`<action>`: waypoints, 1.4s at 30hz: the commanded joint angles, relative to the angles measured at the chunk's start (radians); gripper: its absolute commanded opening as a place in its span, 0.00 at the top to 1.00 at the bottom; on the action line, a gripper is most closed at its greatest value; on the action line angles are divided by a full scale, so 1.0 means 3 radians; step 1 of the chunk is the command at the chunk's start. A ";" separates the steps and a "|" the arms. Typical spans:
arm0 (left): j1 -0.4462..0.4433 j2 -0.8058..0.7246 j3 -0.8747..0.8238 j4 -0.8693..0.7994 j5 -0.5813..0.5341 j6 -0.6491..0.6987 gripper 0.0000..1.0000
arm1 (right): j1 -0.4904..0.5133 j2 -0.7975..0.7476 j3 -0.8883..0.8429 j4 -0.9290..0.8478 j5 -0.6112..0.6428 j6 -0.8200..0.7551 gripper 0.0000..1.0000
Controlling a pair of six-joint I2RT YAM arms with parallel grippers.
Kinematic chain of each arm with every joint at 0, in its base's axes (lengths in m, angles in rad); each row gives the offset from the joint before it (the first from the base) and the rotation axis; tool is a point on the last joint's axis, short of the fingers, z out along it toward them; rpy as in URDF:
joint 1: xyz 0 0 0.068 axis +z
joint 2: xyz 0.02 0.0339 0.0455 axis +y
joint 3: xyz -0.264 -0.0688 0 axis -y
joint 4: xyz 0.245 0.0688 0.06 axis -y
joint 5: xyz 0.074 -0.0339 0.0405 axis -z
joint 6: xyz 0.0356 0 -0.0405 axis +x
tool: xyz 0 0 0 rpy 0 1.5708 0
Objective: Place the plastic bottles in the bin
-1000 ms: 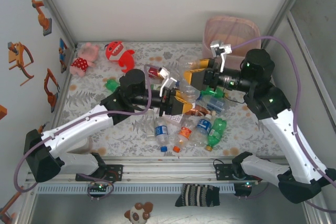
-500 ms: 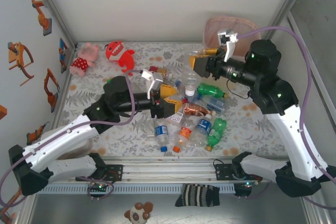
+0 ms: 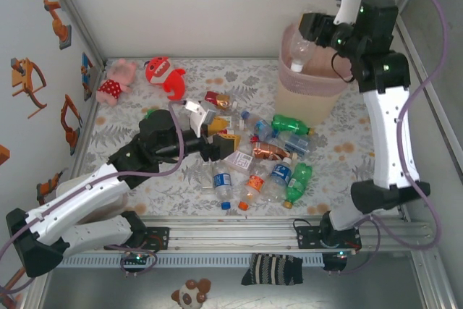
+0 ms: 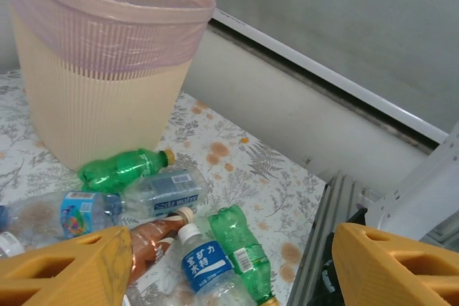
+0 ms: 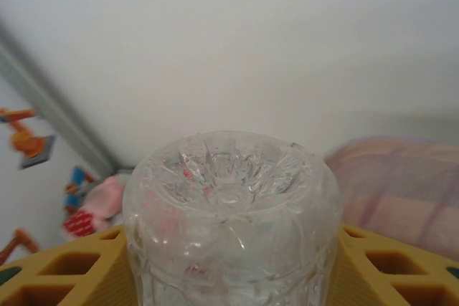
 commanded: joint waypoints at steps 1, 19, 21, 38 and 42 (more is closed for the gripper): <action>0.0053 -0.0066 -0.0035 -0.0025 -0.0087 0.0087 0.27 | -0.0182 0.0274 0.0281 -0.0226 0.0307 -0.0167 0.44; 0.0165 0.0217 0.0032 -0.0188 -0.0309 -0.0097 0.28 | -0.0409 0.1568 -0.0035 -0.0648 0.0402 -0.0292 0.48; 0.0171 0.0242 0.0044 -0.0191 -0.0324 -0.0106 0.28 | -0.0407 0.1672 -0.0101 -0.0641 0.0354 -0.0274 0.48; 0.0188 0.0277 0.0038 -0.0397 -0.0624 -0.0205 0.29 | -0.0414 0.2313 -0.0260 -0.0490 -0.0064 -0.0099 0.37; 0.0188 0.0294 0.0063 -0.0517 -0.0765 -0.0215 0.29 | -0.0413 0.2222 -0.0248 -0.0489 0.0005 -0.0089 0.27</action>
